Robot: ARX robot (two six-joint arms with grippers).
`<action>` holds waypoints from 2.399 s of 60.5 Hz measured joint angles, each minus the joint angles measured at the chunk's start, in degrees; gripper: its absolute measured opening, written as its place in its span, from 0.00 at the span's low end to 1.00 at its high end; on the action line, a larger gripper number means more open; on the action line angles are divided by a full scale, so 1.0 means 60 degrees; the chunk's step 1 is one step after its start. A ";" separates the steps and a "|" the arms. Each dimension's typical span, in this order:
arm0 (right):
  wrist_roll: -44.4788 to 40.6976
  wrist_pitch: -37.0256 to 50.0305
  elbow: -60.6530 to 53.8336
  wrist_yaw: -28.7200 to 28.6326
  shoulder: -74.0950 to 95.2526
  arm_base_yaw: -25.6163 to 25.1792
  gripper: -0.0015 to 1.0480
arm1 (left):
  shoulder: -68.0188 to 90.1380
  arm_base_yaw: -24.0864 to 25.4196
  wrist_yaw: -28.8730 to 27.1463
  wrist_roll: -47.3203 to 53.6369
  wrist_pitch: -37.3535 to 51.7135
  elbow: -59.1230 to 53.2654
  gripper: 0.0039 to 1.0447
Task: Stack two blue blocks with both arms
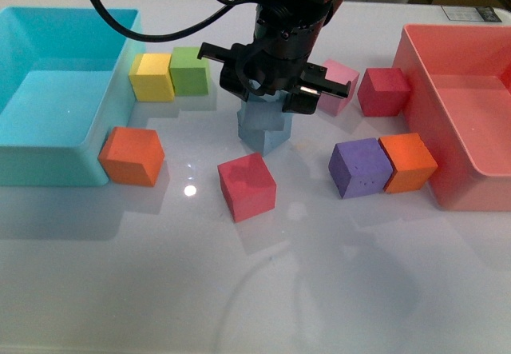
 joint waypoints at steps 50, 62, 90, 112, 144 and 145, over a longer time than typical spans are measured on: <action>0.0000 0.0000 0.0000 0.0000 0.0000 0.0000 0.91 | -0.1639 -0.0004 0.0080 0.0091 0.1333 -0.2222 0.92; 0.0000 0.0000 0.0000 0.0000 0.0000 0.0000 0.91 | -0.3410 0.0000 0.0084 0.0084 0.2189 -0.4149 0.92; 0.0004 0.0000 0.0000 0.0004 0.0000 0.0000 0.91 | -0.7650 0.0987 -0.0659 0.0109 0.5880 -0.9176 0.86; 0.0004 -0.0004 0.0000 -0.0004 0.0000 0.0000 0.91 | -1.1650 0.3096 -0.0033 0.2488 1.5344 -1.5999 0.21; 0.0004 -0.0004 0.0000 0.0000 0.0000 0.0000 0.91 | -1.4899 0.4605 0.1512 0.2590 1.4724 -1.8782 0.01; 0.0000 -0.0004 0.0000 0.0000 0.0004 0.0000 0.91 | -1.5034 0.4637 0.1534 0.2590 1.4619 -1.8837 0.01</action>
